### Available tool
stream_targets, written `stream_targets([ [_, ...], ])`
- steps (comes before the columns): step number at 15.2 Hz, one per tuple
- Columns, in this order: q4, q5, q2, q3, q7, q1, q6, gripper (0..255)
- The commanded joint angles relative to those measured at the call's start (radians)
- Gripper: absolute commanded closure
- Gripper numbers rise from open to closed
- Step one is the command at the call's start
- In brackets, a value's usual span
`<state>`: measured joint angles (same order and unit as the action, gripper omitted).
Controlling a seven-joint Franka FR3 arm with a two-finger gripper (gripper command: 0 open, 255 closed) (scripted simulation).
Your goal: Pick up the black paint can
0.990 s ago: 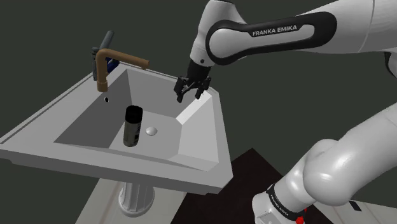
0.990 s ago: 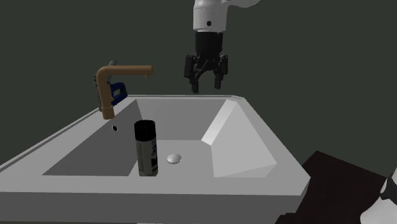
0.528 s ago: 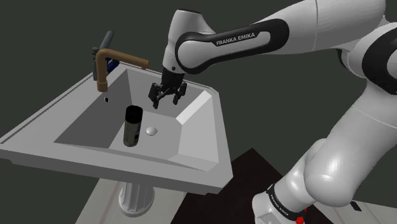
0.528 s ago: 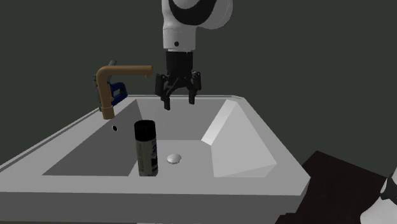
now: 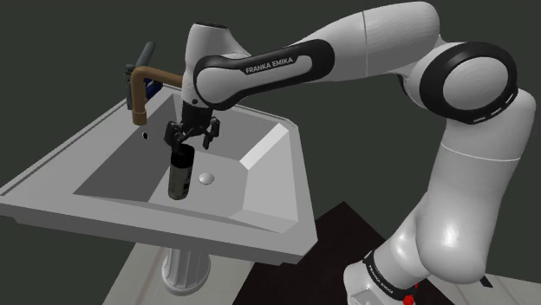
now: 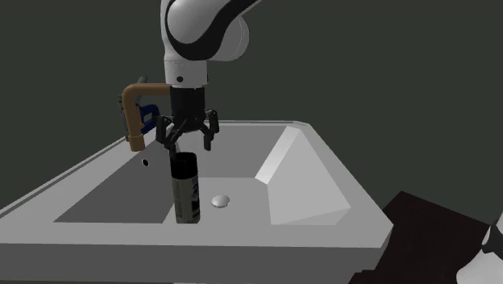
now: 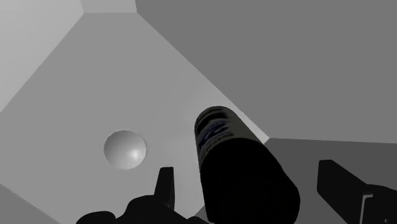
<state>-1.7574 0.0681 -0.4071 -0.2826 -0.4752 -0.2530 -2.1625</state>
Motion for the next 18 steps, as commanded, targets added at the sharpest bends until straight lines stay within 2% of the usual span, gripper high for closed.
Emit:
stream_targets([
  [1, 0.043, 0.009, -0.041, 0.000, -0.009, -0.013, 0.003, 0],
  [10, 0.013, 0.024, -0.092, 0.009, -0.015, -0.019, -0.077, 0],
  [11, 0.014, 0.024, -0.092, 0.009, -0.015, -0.019, -0.076, 255],
  [18, 0.016, 0.024, -0.093, 0.009, -0.015, -0.019, -0.075, 255],
])
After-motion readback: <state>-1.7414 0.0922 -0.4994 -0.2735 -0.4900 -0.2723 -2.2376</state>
